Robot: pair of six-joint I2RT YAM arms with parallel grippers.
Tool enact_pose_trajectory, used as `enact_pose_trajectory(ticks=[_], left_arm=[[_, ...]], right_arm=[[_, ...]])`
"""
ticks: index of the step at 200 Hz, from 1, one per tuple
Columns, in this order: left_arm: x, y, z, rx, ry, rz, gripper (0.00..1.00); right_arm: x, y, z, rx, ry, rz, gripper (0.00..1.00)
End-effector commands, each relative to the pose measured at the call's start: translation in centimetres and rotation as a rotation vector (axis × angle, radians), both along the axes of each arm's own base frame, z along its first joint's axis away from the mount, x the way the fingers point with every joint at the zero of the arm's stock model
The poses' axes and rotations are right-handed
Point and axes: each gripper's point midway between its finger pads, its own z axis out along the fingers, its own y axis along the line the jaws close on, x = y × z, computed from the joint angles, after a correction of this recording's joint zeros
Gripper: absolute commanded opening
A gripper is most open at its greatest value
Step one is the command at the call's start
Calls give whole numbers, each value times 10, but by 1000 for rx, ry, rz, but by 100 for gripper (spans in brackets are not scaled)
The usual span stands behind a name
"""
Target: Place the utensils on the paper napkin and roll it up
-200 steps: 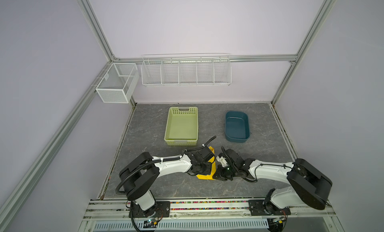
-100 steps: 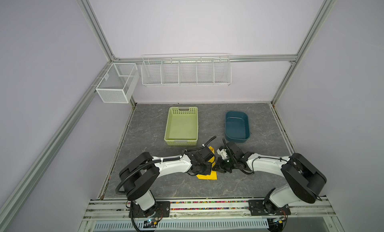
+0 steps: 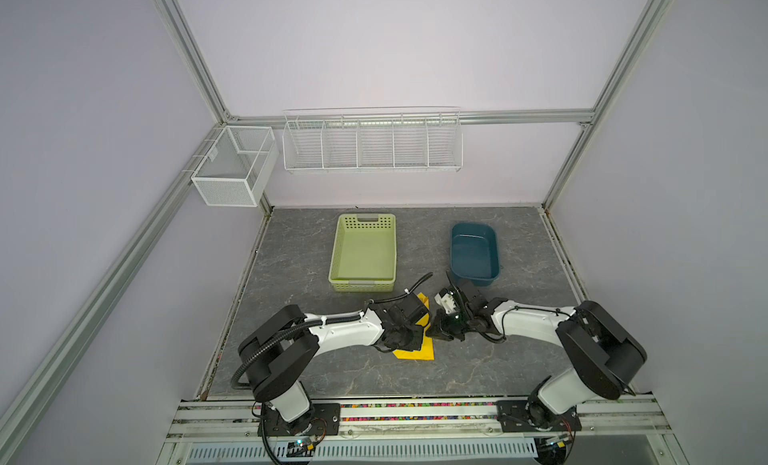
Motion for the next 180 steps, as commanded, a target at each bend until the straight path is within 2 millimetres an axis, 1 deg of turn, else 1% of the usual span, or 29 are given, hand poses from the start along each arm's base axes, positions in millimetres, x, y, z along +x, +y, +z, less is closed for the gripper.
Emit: enact_pose_trajectory(ticks=[1,10,59,83,113,152,180], left_arm=[[-13,31,-32,136,50,17,4],[-13,31,-32,135,51,17,4],[-14,33,-33,140,54,18,4],[-15,34,-34,143,55,18,4],[-15,33,-34,141,56,20,4],[-15,33,-35,141,57,20,4],[-15,33,-35,142,60,18,4]], right_arm=[[8,5,7,32,-8,19,7],[10,6,4,31,-3,21,7],[19,-8,-18,-38,34,4,6],[22,-15,-24,-69,38,2,6],[28,-16,-20,-84,27,5,6],[39,-10,-4,-65,-11,7,6],[45,-8,-6,-72,-13,12,6]])
